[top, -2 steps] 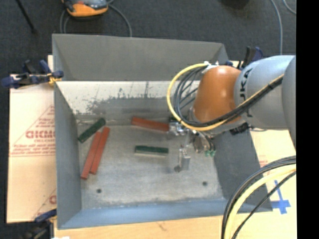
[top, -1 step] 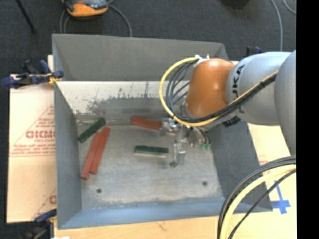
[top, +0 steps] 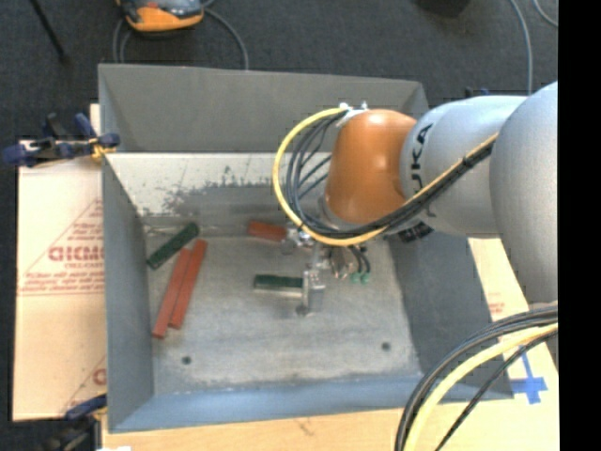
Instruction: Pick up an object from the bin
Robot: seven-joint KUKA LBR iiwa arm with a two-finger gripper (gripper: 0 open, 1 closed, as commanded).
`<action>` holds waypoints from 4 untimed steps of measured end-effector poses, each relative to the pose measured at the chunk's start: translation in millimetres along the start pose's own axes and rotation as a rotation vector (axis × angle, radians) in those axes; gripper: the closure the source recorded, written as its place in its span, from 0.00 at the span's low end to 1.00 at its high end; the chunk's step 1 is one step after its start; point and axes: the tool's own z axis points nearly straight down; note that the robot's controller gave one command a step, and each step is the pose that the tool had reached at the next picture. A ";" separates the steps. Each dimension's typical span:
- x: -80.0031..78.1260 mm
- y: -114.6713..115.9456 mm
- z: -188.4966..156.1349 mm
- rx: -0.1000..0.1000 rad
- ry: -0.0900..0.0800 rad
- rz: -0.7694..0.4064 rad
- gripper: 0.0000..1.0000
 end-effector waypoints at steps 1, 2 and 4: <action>-0.5 6.6 34.0 0.002 -0.001 -0.065 0.00; 0.2 12.1 41.7 0.000 -0.007 -0.016 1.00; 1.3 12.9 37.1 0.000 -0.001 -0.007 1.00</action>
Offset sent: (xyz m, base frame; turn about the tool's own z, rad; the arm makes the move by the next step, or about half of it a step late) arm -0.0042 0.0146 -0.0405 -0.0038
